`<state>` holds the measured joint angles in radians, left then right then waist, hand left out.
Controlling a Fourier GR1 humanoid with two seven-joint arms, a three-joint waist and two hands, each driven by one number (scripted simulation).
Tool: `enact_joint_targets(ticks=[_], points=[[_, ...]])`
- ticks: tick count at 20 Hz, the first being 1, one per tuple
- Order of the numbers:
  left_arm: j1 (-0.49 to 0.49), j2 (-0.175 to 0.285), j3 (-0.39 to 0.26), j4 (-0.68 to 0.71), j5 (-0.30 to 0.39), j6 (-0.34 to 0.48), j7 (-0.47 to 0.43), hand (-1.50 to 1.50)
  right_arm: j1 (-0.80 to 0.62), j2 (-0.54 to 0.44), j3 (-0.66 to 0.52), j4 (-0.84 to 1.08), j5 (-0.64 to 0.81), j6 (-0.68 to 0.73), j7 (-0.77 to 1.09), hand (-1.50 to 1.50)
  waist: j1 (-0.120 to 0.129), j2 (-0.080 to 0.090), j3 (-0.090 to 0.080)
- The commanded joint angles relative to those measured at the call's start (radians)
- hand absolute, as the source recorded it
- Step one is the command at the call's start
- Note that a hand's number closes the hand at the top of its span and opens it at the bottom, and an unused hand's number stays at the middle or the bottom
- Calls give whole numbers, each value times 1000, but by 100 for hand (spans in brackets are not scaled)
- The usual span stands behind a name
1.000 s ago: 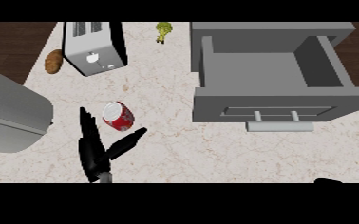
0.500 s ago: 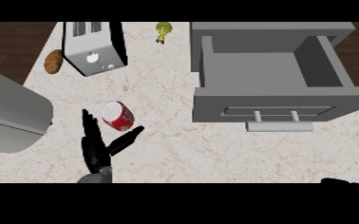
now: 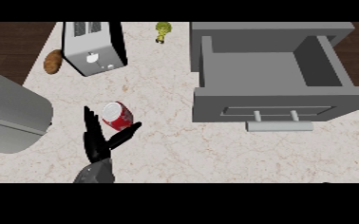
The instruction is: Pick up the can, place it into the drawer and close the drawer
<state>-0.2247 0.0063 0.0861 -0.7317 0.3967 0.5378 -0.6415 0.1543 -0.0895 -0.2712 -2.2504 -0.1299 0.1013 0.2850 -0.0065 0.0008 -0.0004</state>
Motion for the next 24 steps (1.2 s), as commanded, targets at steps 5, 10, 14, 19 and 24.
enact_joint_targets(ticks=[5,10,14,19,24], points=[[-183,59,82,283,15,-164,-73,-150,1,33,25,-7,36,-9,-6,-150,-9,3,-1],[-185,54,66,277,-4,-216,-74,150,-71,-22,-32,26,2,-8,38,-150,-2,1,0],[-300,45,73,313,-1,-233,-51,150,-12,-8,-18,-46,6,9,44,-150,-9,2,-1],[-337,37,96,390,-10,-267,-136,150,-45,-11,-48,41,-1,20,-30,-150,-7,2,0],[-363,87,77,349,-22,-345,-79,150,-8,38,-12,52,61,15,-94,-150,-1,0,0]])
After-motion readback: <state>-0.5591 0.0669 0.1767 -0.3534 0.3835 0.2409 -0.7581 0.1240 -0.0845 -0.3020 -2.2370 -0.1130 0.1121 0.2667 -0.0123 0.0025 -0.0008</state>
